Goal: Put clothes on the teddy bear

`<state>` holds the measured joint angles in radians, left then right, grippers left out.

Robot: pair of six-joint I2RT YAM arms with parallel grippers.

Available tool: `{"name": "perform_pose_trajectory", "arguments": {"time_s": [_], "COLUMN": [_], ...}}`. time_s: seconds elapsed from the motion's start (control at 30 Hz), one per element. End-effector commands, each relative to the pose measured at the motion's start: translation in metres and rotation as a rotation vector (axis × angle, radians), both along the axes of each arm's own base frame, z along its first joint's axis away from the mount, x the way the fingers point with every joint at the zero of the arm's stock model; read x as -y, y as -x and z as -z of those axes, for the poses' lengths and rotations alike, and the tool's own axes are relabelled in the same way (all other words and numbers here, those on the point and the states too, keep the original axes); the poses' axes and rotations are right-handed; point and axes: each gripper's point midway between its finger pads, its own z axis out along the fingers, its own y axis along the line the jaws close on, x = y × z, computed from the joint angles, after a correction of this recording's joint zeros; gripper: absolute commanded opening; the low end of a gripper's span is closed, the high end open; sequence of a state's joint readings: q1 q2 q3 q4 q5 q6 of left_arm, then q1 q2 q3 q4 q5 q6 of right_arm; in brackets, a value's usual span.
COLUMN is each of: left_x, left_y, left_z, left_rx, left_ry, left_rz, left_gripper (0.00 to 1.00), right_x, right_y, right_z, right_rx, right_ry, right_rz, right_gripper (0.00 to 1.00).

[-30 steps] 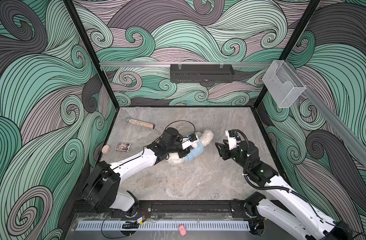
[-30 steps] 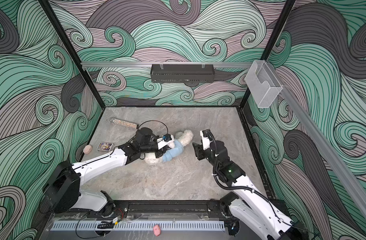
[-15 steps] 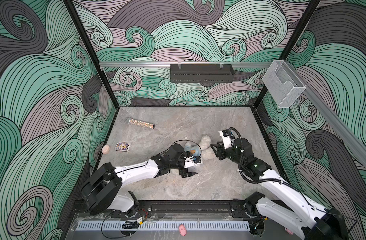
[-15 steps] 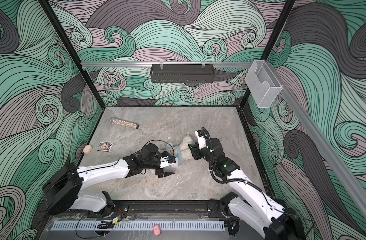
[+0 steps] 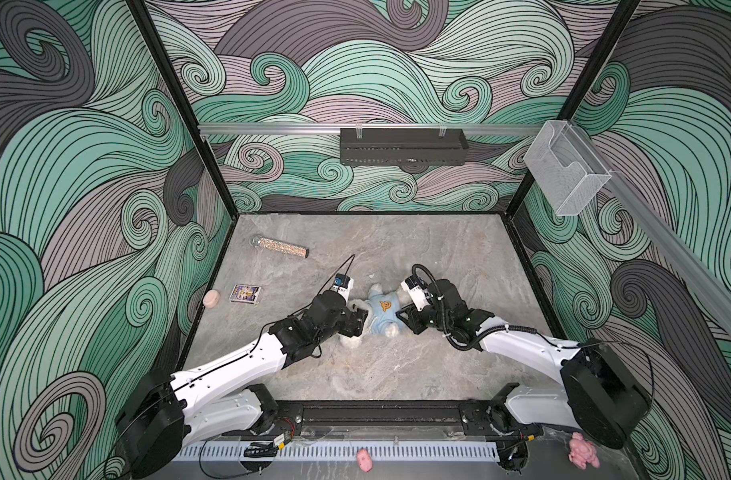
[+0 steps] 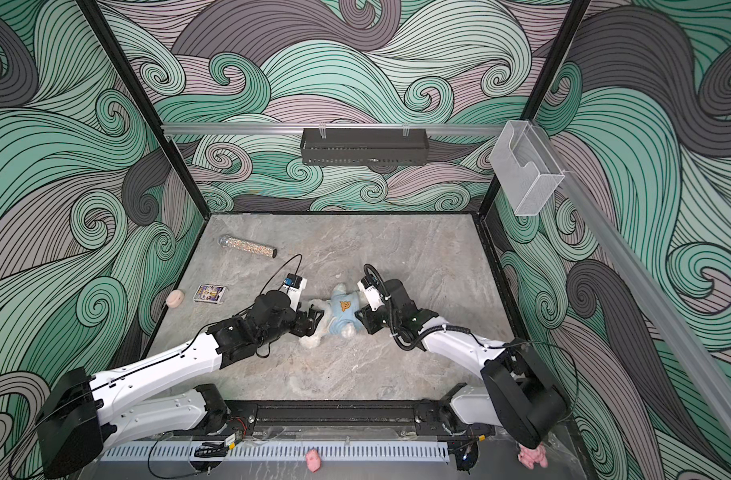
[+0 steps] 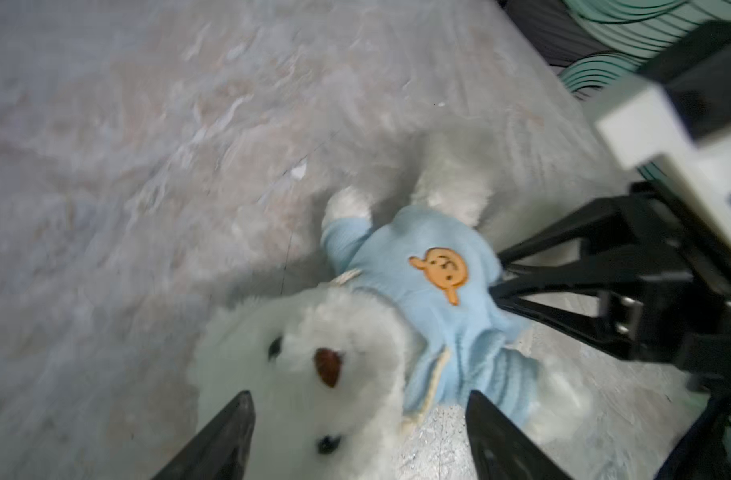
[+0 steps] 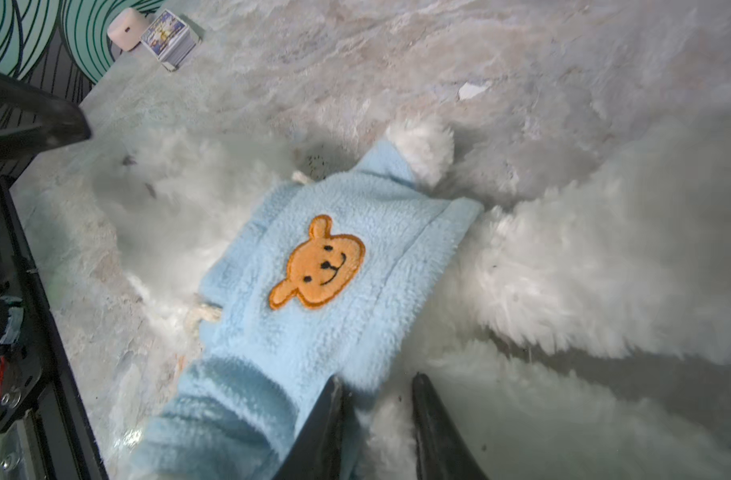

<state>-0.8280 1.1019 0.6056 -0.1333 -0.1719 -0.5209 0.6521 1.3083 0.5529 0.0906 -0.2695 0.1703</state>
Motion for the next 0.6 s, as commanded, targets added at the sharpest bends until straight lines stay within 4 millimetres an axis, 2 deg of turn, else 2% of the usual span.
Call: {"name": "perform_pose_trajectory", "arguments": {"time_s": [0.0, 0.13, 0.3, 0.47, 0.57], "left_x": [-0.017, -0.008, -0.005, -0.001, 0.0], "left_y": [0.006, -0.01, -0.059, -0.102, -0.12], "left_z": [0.038, 0.051, 0.054, 0.048, 0.038], "left_rx": [-0.173, -0.156, -0.127, -0.131, -0.113], "left_ry": [0.033, 0.018, 0.001, -0.073, -0.067], "left_rz": [-0.205, -0.199, -0.178, -0.129, -0.126], "left_gripper": [0.8, 0.81, 0.8, 0.81, 0.82], "right_x": [0.001, -0.002, -0.022, -0.05, -0.065], "right_y": [0.024, 0.034, 0.04, 0.043, 0.044], "right_z": [0.018, 0.028, 0.028, 0.02, 0.009], "right_rx": [-0.073, -0.088, -0.09, -0.072, -0.064], "right_ry": [-0.023, -0.044, -0.084, -0.129, -0.16], "right_rz": [0.006, 0.022, -0.005, -0.063, -0.106], "right_gripper": [0.27, 0.26, 0.26, 0.27, 0.29]}}
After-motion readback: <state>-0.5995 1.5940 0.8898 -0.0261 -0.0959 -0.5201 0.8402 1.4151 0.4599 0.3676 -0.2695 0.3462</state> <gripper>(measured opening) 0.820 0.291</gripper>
